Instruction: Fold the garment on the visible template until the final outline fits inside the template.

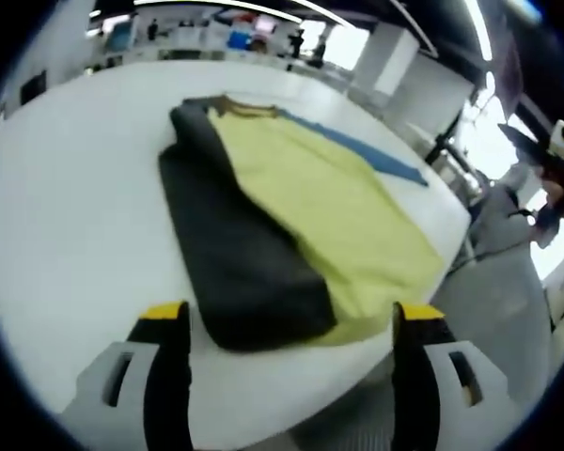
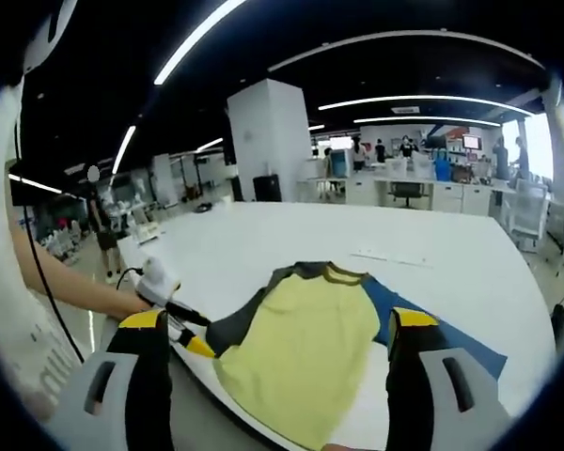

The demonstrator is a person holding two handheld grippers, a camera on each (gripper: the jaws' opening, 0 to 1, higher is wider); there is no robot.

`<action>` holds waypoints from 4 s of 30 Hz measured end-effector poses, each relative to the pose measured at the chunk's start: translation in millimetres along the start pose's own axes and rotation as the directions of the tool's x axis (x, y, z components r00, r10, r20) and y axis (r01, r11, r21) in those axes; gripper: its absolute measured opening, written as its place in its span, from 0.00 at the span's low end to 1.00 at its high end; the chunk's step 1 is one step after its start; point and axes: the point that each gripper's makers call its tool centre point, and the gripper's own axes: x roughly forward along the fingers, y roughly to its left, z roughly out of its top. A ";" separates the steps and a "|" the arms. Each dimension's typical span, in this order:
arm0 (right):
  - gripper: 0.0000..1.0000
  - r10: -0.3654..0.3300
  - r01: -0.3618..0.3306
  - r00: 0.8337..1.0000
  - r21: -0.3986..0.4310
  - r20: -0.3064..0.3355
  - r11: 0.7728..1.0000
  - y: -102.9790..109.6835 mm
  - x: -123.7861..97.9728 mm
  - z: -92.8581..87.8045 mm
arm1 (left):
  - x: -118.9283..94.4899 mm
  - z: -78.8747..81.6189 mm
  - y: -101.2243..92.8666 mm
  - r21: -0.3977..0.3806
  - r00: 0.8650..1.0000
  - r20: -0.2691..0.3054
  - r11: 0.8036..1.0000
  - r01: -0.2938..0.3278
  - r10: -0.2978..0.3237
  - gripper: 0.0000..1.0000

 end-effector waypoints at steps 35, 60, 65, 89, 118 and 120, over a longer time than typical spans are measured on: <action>0.79 0.003 -0.004 0.998 -0.013 -0.062 1.000 -1.5 -0.1 -22.3 | -70.2 34.0 37.8 -0.061 0.973 0.127 0.981 -0.184 0.191 0.01; 0.78 0.003 -0.002 0.997 0.005 -0.071 1.000 0.2 5.3 -27.8 | -167.0 113.4 102.9 -0.398 0.861 0.405 0.907 -0.137 0.308 0.00; 0.78 0.000 0.001 0.997 0.009 -0.079 1.000 0.2 6.2 -30.2 | -172.3 132.9 120.1 -0.446 0.839 0.438 0.888 -0.110 0.324 0.00; 0.78 0.020 -0.019 0.992 0.005 -0.123 1.000 9.0 25.0 -36.2 | -168.7 138.6 228.4 -0.848 0.698 0.505 0.442 0.293 0.507 0.00; 0.78 0.074 -0.074 0.985 0.001 -0.159 0.997 19.6 38.8 -45.4 | -181.4 85.5 298.9 -0.862 0.531 0.350 0.044 0.505 0.772 0.08; 0.77 0.080 -0.081 0.984 0.001 -0.158 0.997 21.2 40.4 -45.6 | -179.3 88.2 289.6 -0.896 0.563 0.373 0.129 0.424 0.737 0.13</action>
